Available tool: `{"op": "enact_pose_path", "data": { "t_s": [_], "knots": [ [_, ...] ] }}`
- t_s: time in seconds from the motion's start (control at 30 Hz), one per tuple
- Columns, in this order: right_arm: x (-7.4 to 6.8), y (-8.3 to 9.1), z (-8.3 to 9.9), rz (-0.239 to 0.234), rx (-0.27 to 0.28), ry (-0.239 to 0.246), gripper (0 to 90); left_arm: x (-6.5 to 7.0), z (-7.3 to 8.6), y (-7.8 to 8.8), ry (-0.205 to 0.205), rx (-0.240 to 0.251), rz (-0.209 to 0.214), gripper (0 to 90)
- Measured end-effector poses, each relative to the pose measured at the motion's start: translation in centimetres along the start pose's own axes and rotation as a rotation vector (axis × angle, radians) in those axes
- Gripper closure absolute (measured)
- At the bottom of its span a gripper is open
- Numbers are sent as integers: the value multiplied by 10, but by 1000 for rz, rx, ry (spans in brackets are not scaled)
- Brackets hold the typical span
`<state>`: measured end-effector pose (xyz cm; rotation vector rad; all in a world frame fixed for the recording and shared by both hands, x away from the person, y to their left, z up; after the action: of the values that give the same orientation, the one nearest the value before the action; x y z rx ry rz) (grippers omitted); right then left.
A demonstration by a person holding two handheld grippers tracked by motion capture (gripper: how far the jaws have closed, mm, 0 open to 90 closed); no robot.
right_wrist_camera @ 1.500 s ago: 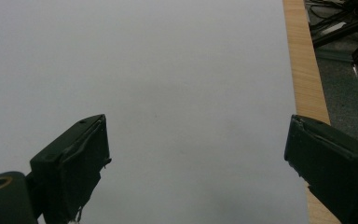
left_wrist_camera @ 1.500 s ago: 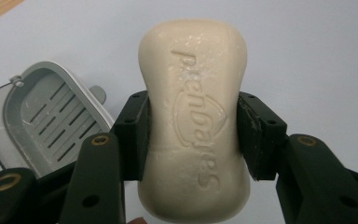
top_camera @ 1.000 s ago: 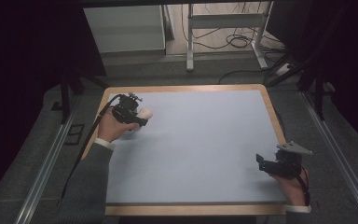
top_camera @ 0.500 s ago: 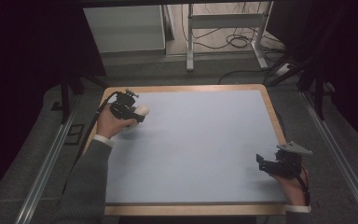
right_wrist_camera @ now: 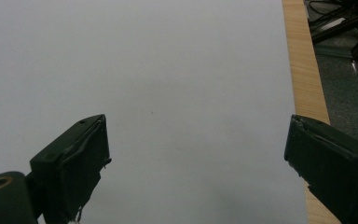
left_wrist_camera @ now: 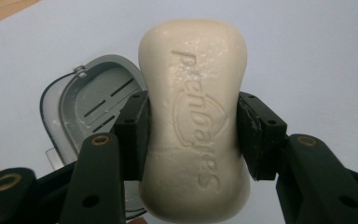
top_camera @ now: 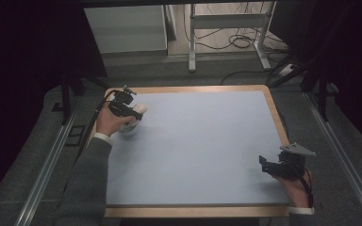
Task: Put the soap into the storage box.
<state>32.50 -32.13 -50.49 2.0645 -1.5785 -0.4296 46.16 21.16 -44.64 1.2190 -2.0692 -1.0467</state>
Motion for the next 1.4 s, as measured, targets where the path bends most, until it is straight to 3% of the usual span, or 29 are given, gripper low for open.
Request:
{"op": "enact_pose_path", "data": {
  "t_s": [0.53,1.1,1.4],
  "knots": [
    [1,-1,1,2,-3,-2,62,-15,2,-8,43,-14,-21,496],
    [1,-1,1,1,-8,2,62,-33,14,-25,118,-48,-36,496],
    [0,-2,1,2,-9,1,62,-36,20,-34,123,-75,-44,496]
  ]
}}
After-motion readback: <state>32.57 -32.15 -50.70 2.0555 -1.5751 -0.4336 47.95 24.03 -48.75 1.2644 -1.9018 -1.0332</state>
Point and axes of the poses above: each handheld gripper's, and its own axes: y roughly backward along the jaws, z roughly out of its underside, x roughly to its right, the point moved 2 cm from there along -y, roughly forward along the jaws, and after that the axes turned 4 degrees about x, right-handed, at the moved point
